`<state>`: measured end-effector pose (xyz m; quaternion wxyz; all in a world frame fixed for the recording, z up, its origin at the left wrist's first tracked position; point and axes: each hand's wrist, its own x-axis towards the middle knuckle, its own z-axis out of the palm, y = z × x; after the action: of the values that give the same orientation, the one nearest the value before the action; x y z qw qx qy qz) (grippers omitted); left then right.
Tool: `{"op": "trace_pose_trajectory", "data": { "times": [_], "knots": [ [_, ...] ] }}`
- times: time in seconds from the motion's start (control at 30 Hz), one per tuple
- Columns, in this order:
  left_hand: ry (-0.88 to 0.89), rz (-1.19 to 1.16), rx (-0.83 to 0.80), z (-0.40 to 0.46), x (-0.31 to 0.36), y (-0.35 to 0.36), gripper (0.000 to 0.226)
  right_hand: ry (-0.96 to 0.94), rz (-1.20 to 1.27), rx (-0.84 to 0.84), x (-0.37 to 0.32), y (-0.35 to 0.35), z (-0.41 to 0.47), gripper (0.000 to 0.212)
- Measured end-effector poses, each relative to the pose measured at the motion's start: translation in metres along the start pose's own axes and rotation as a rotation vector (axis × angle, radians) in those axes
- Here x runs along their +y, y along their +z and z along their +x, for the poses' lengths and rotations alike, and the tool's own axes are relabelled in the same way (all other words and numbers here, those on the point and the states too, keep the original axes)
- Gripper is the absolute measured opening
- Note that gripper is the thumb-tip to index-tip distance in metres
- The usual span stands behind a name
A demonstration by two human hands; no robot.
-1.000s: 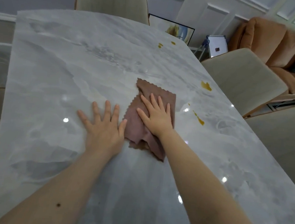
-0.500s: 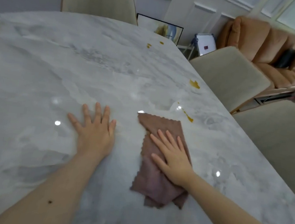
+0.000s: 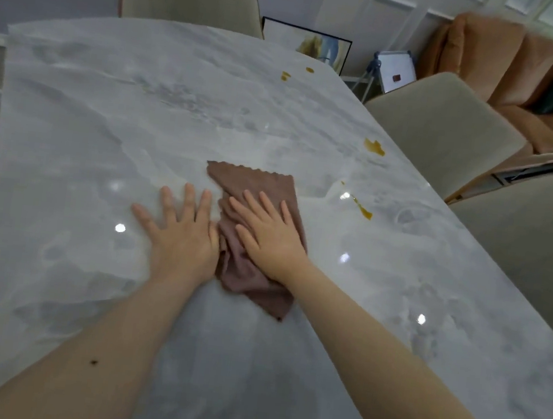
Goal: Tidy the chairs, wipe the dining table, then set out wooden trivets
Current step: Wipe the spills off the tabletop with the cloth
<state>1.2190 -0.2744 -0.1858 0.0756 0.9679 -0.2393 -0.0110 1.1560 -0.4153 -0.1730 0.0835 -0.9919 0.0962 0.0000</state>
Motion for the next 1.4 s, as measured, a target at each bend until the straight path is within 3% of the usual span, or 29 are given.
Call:
{"op": "trace_pose_trajectory", "data": {
  "times": [0.1,0.23,0.37,0.43,0.5,0.6,0.7,0.77,0.97,1.1,1.23,1.4],
  "knots": [
    [0.000,-0.017,-0.013,-0.001,0.003,-0.002,0.057,-0.040,0.008,-0.032,0.017,-0.001,-0.075,0.053],
    [-0.012,-0.013,-0.027,-0.003,0.006,-0.008,0.056,0.094,0.025,-0.051,0.074,-0.012,-0.145,0.054],
    [0.175,0.235,0.049,0.002,0.024,-0.014,0.055,0.438,0.042,-0.014,0.126,-0.028,-0.152,0.055],
    [0.267,0.106,0.022,-0.001,0.053,-0.014,0.054,0.670,0.046,0.003,0.123,-0.026,-0.139,0.057],
    [0.329,-0.014,-0.037,-0.008,0.086,-0.007,0.054,0.776,0.059,0.013,0.100,-0.012,-0.130,0.060],
    [0.396,-0.043,-0.061,-0.013,0.118,0.008,0.054,0.589,0.006,0.020,0.077,0.006,-0.137,0.062],
    [0.382,-0.058,-0.082,-0.006,0.127,0.017,0.055,0.427,0.018,0.037,0.104,-0.006,-0.133,0.060],
    [0.378,-0.057,-0.080,-0.003,0.128,0.021,0.056,0.434,0.046,0.034,0.132,-0.015,-0.111,0.059],
    [0.362,-0.033,-0.018,-0.004,0.127,0.023,0.056,0.690,0.066,-0.023,0.183,-0.025,-0.011,0.062],
    [0.369,-0.001,-0.022,-0.004,0.128,0.025,0.057,0.481,0.058,-0.027,0.167,-0.024,0.033,0.055],
    [0.377,0.022,-0.018,-0.005,0.129,0.023,0.061,0.221,0.057,0.002,0.146,-0.026,0.006,0.048],
    [0.370,0.000,-0.005,-0.006,0.128,0.021,0.055,0.090,0.000,0.009,0.156,-0.020,-0.118,0.051]
  ]
}}
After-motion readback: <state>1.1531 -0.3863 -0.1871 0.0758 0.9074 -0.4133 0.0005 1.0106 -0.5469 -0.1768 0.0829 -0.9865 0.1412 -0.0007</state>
